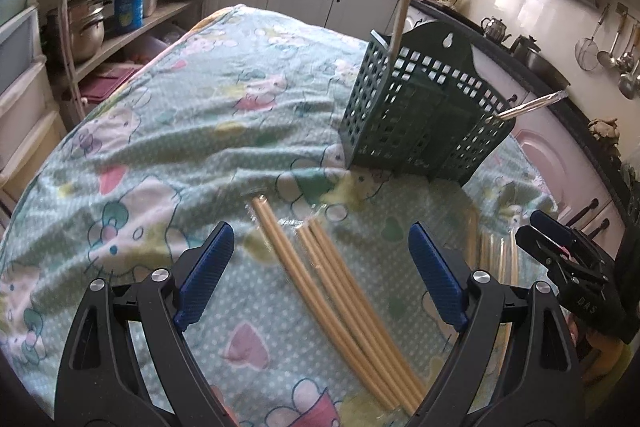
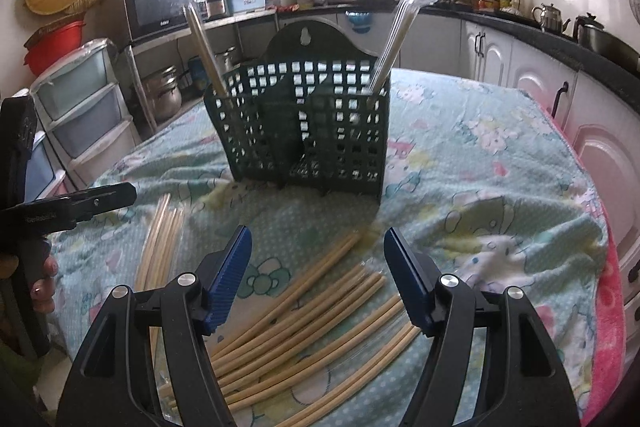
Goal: Organize utensils
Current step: 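Close the left gripper on another chopstick while the right gripper grasps one too, then lift both chopsticks upright and carry them above the green caddy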
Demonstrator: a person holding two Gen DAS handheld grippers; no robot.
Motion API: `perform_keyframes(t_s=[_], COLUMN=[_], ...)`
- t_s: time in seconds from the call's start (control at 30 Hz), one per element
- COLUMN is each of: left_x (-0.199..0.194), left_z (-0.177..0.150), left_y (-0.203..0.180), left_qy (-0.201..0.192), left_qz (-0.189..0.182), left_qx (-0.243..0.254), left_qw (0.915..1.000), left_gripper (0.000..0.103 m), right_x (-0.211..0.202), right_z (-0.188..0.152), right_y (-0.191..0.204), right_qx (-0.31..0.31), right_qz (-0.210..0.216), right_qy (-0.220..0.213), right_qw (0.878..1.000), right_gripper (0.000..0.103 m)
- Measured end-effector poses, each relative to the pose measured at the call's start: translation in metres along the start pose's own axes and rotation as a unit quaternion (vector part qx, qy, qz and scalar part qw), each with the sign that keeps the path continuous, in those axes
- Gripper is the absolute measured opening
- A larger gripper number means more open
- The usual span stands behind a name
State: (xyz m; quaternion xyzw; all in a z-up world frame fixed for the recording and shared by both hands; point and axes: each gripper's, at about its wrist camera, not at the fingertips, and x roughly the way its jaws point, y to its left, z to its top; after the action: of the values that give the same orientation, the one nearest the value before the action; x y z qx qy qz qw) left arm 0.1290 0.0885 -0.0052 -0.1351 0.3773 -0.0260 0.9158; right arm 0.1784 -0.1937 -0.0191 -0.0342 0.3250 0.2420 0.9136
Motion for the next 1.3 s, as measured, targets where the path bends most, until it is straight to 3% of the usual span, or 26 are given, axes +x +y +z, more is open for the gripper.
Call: perform_keyframes(t_s=[0.13, 0.47, 0.87, 1.3], left_x=[0.007, 0.028, 0.047, 0.064], left_z=[-0.009, -0.017, -0.009, 0.009], left_y=[0.009, 0.026, 0.047, 0.058], left_qy=[0.017, 0.059, 0.077, 0.078], left_qz=[0.003, -0.018, -0.057, -0.065], left_qx=[-0.012, -0.056, -0.125, -0.152], left_qw=[0.9998, 0.9966, 0.9876, 0.9832], left_gripper=[0.077, 0.032, 0.024, 0.022], right_x=[0.014, 0.041, 0.072, 0.094], right_z=[-0.004, -0.002, 0.006, 0.016], right_y=[0.001, -0.002, -0.018, -0.010], right_qx=[0.001, -0.001, 0.020, 0.017], right_qz=[0.013, 0.025, 0.031, 0.053], right_qy=[0.028, 0.074, 0.114, 0.136], right_qw=[1.000, 0.997, 0.993, 0.989], right_gripper=[0.066, 0.066, 0.056, 0.027])
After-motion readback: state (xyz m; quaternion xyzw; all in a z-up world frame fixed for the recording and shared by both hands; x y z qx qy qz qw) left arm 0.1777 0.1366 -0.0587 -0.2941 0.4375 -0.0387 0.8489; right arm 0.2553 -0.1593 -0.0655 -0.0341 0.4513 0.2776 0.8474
